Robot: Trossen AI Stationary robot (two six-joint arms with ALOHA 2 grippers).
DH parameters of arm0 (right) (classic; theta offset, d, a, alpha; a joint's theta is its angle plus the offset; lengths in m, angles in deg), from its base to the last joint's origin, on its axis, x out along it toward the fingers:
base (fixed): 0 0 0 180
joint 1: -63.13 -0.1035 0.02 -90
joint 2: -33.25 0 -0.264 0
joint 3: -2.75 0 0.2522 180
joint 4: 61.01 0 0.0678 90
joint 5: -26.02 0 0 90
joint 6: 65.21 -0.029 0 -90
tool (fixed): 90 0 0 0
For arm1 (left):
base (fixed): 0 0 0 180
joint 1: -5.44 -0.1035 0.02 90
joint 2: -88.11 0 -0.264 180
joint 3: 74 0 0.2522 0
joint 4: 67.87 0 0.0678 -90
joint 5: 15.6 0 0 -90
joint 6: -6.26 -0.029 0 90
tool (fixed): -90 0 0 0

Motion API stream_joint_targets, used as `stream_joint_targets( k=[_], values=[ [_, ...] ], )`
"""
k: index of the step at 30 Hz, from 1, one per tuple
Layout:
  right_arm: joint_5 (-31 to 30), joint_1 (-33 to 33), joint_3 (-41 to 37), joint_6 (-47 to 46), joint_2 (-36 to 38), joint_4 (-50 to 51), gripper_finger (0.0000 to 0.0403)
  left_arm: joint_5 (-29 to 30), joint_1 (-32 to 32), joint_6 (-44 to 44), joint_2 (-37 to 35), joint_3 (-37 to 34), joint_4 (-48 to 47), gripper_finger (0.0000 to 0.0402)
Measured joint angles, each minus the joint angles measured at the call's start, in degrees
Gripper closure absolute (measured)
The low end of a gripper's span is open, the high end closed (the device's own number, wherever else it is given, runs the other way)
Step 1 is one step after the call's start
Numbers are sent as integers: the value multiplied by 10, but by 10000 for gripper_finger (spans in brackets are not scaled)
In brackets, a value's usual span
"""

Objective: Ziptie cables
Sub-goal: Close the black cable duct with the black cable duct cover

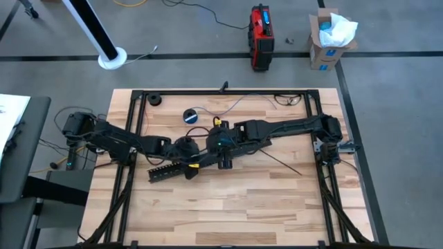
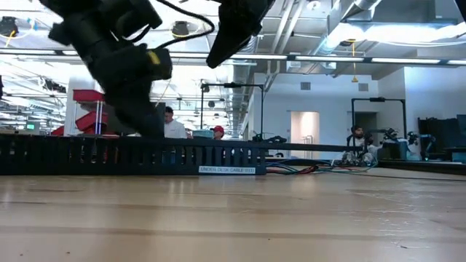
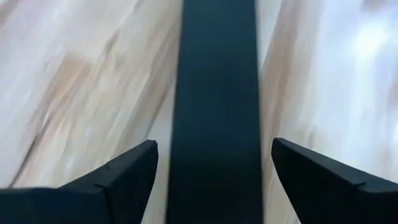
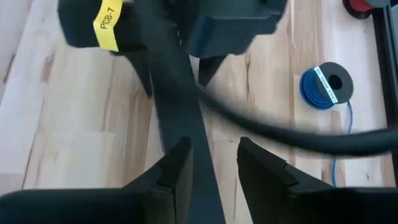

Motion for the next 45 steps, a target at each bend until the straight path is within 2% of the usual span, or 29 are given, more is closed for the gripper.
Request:
stream_joint_targets(
  k=[3,6,10,15,21,24,26,29,33,39,45],
  values=[
    [4,0,0,1,0,-1,275,20,18,0,0,24,-108,95],
    [5,0,-7,5,0,-10,263,46,41,11,0,41,-171,95],
    [6,0,-18,11,0,-16,252,65,85,41,-2,46,-175,95],
    [6,0,-31,11,0,-21,245,158,160,93,-2,30,-199,95],
    [6,0,-34,14,0,-29,245,195,217,181,-2,25,-226,95],
    [7,2,-34,15,0,-36,245,259,252,241,-2,20,-241,95],
    [10,3,-34,15,0,-40,245,302,267,288,-2,5,-229,95],
    [17,4,-34,15,0,-42,245,307,278,334,-2,-26,-177,95],
    [21,3,-34,15,0,-42,245,300,291,348,-1,-66,-69,95],
    [21,3,-34,15,0,-44,246,344,292,361,-1,-94,-34,95],
    [21,3,-33,15,0,-50,246,350,292,369,6,-130,52,95]
  ],
)
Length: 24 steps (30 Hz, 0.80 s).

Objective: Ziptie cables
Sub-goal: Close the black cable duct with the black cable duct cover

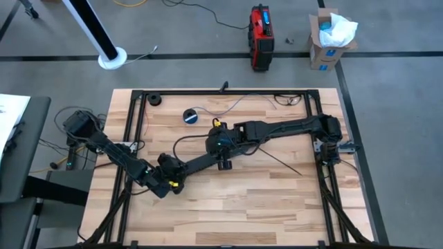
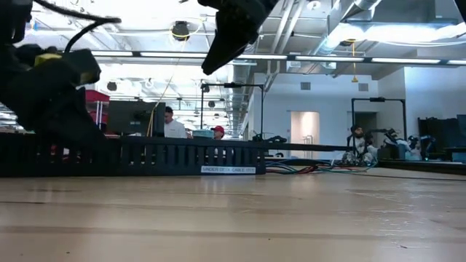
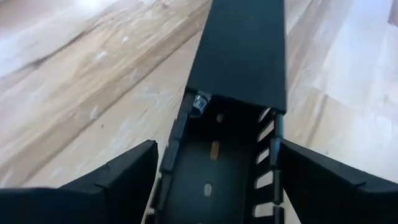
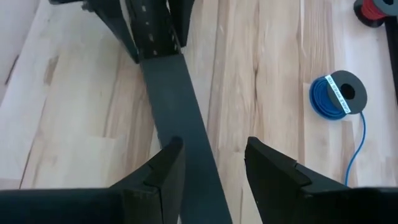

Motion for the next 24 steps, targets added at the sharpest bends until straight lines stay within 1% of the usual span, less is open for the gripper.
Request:
stream_joint_targets(
  k=[5,9,13,18,20,24],
  values=[
    [0,0,0,0,0,-14,246,2,0,-1,8,-20,67,95],
    [0,0,0,1,0,-13,246,23,0,2,17,-24,72,95],
    [0,3,0,2,0,-14,246,14,2,5,51,-24,86,95],
    [-1,13,0,2,0,-15,246,7,8,5,108,-22,156,95],
    [-2,17,0,1,0,-15,246,7,12,5,120,-22,181,95],
    [2,24,0,0,0,-13,247,8,17,5,123,-22,182,100]
  ],
)
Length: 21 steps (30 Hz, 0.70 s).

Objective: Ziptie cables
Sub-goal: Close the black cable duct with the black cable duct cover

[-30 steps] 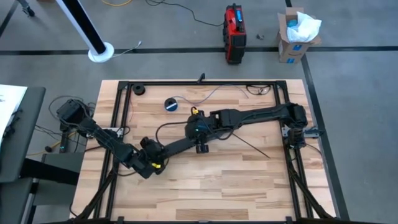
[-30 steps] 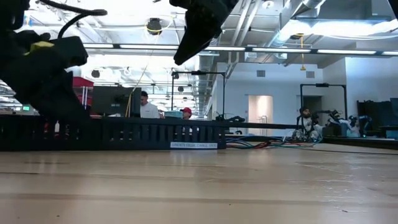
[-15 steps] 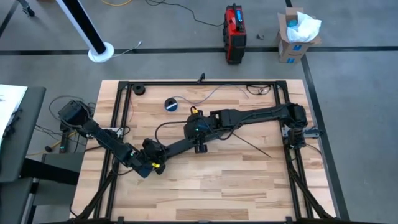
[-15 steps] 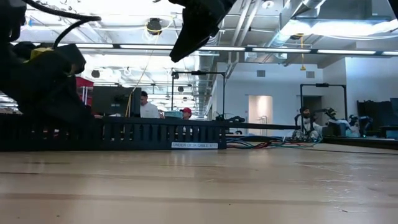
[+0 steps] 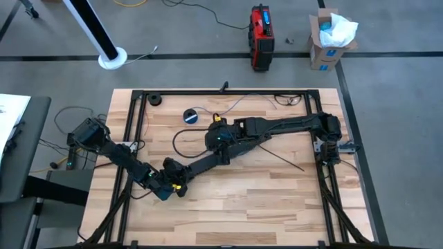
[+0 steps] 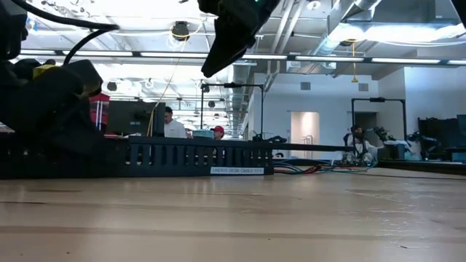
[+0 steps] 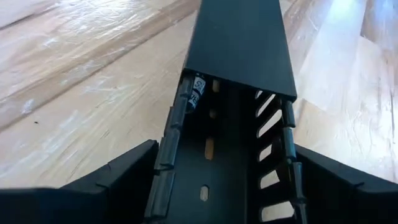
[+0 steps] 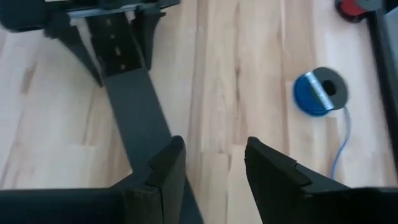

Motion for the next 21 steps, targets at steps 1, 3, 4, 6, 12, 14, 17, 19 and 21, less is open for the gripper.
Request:
stream_joint_targets(
  k=[1,3,4,6,12,14,17,19,21],
  values=[
    [7,1,0,0,0,4,249,-2,0,-5,0,0,-1,104],
    [24,2,0,0,0,13,256,-5,0,-16,0,0,-1,115],
    [29,2,0,0,0,16,260,-7,0,-19,0,0,-2,121],
    [31,0,0,0,0,21,269,-10,1,-22,1,0,-3,133],
    [33,-2,0,2,0,24,287,-13,1,-48,1,-1,-7,147],
    [41,-2,0,0,0,25,290,-17,-1,-61,1,0,-6,146],
    [106,-5,0,33,0,40,292,-19,-3,-67,1,0,-5,146],
    [115,-17,0,78,0,54,301,-20,-3,-67,1,0,-5,146],
    [114,-29,0,119,0,58,328,-19,-3,-70,1,-1,-5,146]
  ],
)
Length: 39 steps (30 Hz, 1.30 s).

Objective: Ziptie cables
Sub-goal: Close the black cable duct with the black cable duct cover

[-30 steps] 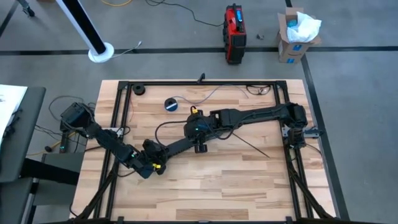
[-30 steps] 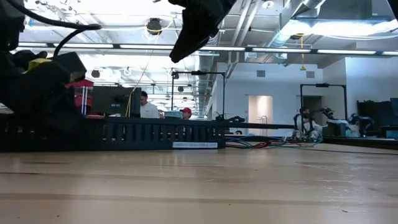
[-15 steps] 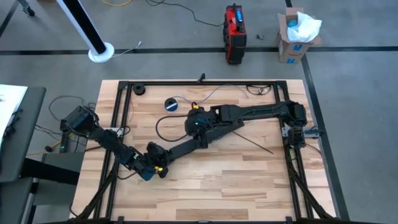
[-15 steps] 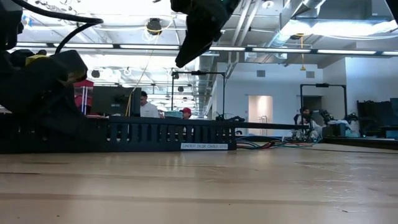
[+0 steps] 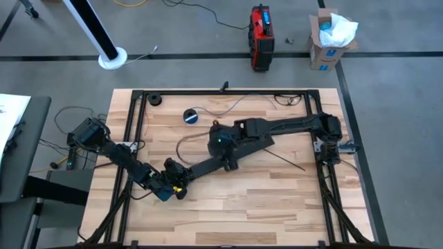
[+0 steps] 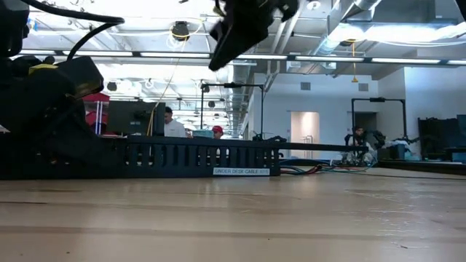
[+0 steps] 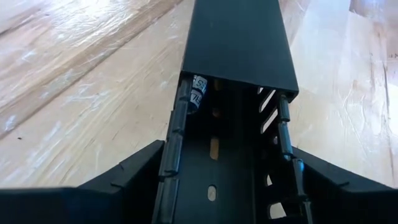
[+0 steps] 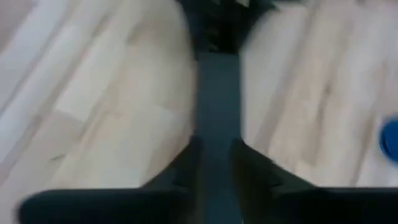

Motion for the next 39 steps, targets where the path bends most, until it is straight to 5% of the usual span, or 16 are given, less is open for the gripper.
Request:
stream_joint_targets(
  k=[3,6,13,25,39],
  values=[
    [0,-11,0,47,0,-11,387,0,0,-2,0,0,0,146],
    [-2,-5,2,50,-25,-51,399,0,0,-11,0,0,4,146],
    [0,9,-1,39,-93,-38,402,-38,-23,-78,0,-1,31,146],
    [2,-7,0,20,-93,7,403,-98,-82,-168,1,-1,71,146],
    [24,-11,0,45,-131,-83,403,-101,-86,-185,0,-1,75,145]
  ],
)
